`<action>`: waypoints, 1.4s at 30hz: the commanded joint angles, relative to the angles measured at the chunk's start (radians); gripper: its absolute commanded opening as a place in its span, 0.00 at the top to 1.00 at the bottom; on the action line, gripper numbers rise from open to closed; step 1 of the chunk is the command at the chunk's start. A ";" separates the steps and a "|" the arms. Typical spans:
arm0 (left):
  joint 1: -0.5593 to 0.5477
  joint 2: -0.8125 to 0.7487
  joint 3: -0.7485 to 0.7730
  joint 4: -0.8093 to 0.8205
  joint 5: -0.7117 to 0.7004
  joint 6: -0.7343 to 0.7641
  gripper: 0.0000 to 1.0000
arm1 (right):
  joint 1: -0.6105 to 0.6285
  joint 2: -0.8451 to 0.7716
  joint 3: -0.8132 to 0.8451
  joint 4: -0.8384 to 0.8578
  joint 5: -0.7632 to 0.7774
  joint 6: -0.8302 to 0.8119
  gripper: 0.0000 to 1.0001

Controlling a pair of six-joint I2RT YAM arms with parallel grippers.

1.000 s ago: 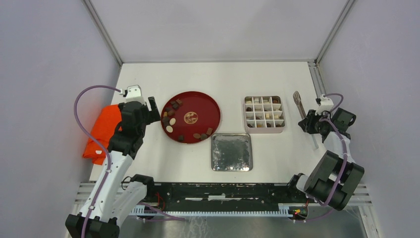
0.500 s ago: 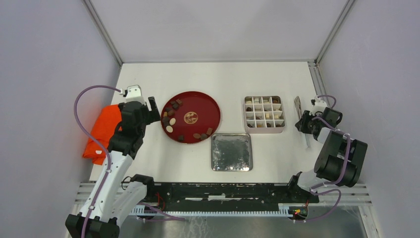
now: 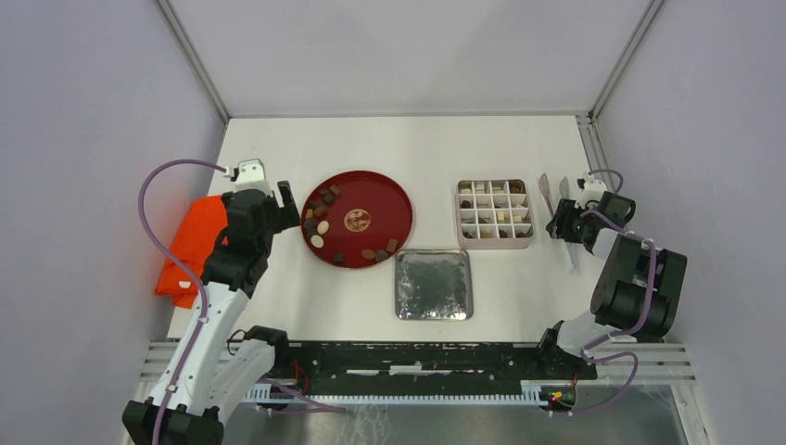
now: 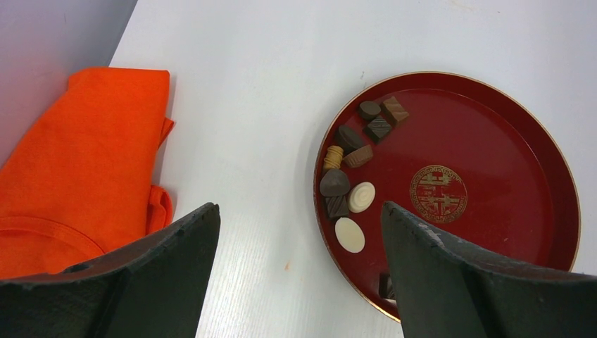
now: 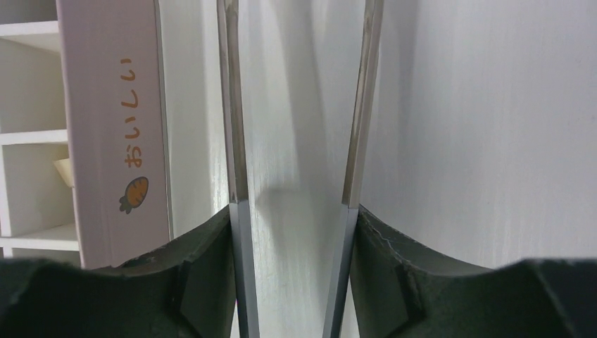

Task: Pack the chocolate
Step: Place the clamp at the center of the board.

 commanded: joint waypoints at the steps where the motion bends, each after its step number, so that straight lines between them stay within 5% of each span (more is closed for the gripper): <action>1: 0.004 -0.017 0.008 0.042 0.016 0.031 0.10 | 0.006 0.022 0.051 -0.030 0.018 -0.020 0.40; 10: 0.004 -0.015 0.006 0.042 0.018 0.032 0.10 | 0.006 0.001 0.067 -0.069 0.025 -0.040 0.31; 15: 0.005 -0.016 0.004 0.044 0.015 0.031 0.10 | 0.005 -0.139 0.093 -0.089 -0.019 -0.135 0.31; 25: 0.004 0.007 0.004 0.044 0.025 0.031 0.10 | 0.015 -0.178 0.261 -0.331 -0.463 -0.323 0.38; 30: 0.004 0.014 0.005 0.046 0.023 0.031 0.10 | 0.068 -0.087 0.362 -0.398 -0.323 -0.255 0.60; 42: 0.003 0.016 0.004 0.043 0.024 0.031 0.10 | 0.179 0.109 0.517 -0.471 -0.128 -0.228 0.61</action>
